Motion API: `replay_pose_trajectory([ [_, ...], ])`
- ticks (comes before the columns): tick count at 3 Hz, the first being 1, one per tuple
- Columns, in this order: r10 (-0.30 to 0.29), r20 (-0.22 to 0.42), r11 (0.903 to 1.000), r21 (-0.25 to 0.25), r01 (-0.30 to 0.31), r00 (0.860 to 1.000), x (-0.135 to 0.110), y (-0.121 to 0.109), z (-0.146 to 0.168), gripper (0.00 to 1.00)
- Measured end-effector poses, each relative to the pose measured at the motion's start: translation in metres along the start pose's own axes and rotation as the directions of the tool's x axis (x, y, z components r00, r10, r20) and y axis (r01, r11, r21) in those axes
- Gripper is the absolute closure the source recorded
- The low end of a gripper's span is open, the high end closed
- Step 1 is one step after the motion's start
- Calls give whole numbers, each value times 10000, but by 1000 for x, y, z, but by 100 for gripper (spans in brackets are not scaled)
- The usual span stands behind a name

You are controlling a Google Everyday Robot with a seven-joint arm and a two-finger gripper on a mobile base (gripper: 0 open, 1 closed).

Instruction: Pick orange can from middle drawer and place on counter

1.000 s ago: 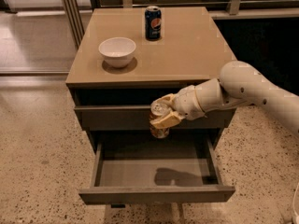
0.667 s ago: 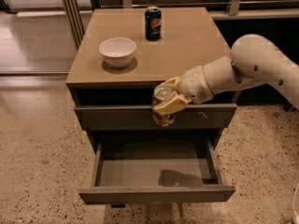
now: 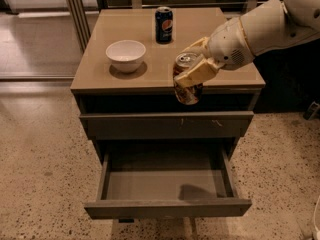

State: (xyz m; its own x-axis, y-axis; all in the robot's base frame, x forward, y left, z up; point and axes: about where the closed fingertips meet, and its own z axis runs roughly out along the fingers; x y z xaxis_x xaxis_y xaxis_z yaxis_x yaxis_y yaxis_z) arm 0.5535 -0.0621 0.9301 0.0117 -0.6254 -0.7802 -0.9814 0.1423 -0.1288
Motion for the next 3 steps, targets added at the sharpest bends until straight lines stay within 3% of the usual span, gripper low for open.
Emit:
replay_pose_trajectory([
  [1, 34, -45, 10000, 73, -34, 10000, -1, 0, 0, 100],
  [2, -265, -365, 9963, 812, 294, 9990, 6, -21, -4, 100],
  [3, -494, -812, 9843, 1650, 623, 9955, 19, -63, -17, 100],
])
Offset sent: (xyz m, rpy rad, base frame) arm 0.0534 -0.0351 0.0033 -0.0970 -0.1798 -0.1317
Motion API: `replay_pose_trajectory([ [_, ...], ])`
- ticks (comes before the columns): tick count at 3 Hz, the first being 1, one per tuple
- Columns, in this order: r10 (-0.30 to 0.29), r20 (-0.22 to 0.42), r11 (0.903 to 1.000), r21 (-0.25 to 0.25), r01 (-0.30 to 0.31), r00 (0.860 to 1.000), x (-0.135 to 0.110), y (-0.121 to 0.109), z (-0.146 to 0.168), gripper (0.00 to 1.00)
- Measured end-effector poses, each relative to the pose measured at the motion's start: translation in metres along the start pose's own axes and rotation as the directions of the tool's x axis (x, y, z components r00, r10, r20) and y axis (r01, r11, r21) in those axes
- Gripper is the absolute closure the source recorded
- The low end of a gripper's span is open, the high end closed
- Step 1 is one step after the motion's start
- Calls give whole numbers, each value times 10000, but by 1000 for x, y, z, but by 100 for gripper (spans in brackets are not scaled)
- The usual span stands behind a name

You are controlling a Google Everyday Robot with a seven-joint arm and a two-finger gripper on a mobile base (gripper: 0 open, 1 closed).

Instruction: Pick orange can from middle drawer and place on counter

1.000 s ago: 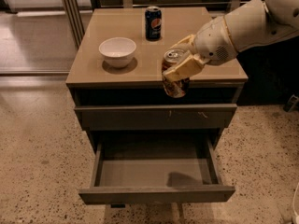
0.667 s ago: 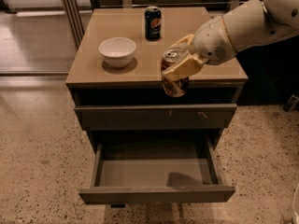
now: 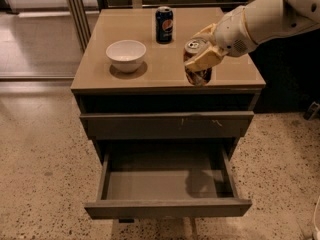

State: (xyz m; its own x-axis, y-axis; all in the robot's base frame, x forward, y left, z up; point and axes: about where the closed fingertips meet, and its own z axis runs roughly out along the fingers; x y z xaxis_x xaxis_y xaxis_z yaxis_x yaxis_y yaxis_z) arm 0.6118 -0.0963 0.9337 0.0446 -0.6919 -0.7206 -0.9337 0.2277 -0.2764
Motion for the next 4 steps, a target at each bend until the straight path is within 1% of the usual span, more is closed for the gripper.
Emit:
replay_pose_trajectory([
  [1, 90, 21, 9966, 824, -92, 10000, 11, -46, -9, 100],
  [2, 506, 430, 9876, 1467, -564, 9978, 22, -85, -16, 100],
  [3, 1360, 1204, 9749, 1606, -1545, 9834, 38, -106, -15, 100],
  [4, 2224, 1880, 9601, 1286, -2485, 9567, 57, -112, -5, 100],
])
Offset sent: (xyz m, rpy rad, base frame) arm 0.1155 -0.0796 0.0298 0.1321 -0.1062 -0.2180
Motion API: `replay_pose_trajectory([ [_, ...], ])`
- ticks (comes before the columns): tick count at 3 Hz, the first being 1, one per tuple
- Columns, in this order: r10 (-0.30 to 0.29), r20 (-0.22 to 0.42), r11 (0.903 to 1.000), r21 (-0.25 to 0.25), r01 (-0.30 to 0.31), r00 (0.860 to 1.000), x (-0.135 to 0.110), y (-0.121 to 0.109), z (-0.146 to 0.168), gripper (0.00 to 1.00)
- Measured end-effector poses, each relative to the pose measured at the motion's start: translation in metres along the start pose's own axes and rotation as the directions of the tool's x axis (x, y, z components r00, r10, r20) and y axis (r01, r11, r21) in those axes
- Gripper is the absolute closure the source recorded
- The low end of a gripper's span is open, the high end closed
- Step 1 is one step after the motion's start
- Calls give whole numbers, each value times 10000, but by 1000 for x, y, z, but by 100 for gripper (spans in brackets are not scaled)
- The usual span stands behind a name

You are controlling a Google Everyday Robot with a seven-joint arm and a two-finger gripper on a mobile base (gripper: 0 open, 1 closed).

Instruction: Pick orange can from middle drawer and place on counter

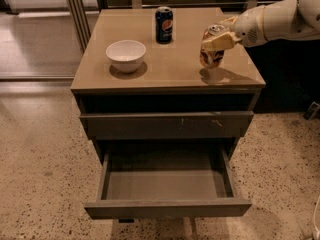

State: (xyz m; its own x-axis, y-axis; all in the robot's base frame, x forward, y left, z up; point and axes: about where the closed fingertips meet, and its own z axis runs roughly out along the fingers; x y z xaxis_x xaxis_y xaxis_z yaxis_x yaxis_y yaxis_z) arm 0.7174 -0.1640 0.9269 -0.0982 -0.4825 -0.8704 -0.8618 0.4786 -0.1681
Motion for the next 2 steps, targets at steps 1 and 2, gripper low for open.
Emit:
replay_pose_trajectory([
  [1, 680, 175, 9972, -314, -674, 9975, 16, -3, 10, 100],
  [2, 1005, 18, 9932, -598, -1003, 9949, 26, -4, 18, 100],
])
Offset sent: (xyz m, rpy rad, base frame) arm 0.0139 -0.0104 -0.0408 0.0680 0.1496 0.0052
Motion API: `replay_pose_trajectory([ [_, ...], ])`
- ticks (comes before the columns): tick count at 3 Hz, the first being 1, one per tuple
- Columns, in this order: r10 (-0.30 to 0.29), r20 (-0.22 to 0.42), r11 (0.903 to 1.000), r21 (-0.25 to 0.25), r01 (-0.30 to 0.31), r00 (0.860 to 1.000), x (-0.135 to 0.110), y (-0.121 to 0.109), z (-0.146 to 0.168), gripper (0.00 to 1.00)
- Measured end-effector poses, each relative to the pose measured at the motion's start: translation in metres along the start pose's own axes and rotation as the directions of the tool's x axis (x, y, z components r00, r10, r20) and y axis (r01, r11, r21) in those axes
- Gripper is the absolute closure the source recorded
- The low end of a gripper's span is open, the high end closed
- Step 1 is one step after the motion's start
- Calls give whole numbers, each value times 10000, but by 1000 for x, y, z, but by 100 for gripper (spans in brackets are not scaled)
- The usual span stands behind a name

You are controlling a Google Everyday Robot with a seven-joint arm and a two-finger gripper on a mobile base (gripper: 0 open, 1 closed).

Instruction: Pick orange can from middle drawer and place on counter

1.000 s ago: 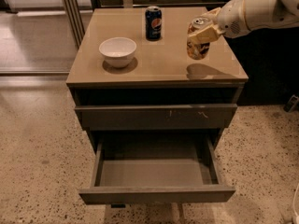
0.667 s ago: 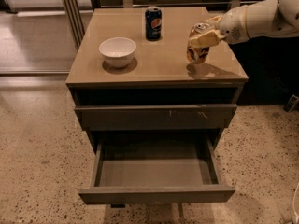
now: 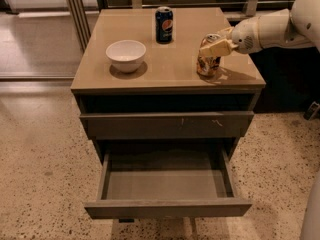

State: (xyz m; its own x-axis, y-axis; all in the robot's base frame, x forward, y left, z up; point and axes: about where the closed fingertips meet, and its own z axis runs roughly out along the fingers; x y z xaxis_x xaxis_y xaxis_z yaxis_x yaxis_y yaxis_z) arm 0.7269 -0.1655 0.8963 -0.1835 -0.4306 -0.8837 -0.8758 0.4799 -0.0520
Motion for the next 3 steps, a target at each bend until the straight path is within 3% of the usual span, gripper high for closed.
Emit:
replay_pose_trajectory([
  [1, -205, -641, 9991, -392, 180, 9977, 5, 2, 10, 100],
  [3, -212, -676, 9987, -471, 180, 9975, 6, 4, 10, 58],
])
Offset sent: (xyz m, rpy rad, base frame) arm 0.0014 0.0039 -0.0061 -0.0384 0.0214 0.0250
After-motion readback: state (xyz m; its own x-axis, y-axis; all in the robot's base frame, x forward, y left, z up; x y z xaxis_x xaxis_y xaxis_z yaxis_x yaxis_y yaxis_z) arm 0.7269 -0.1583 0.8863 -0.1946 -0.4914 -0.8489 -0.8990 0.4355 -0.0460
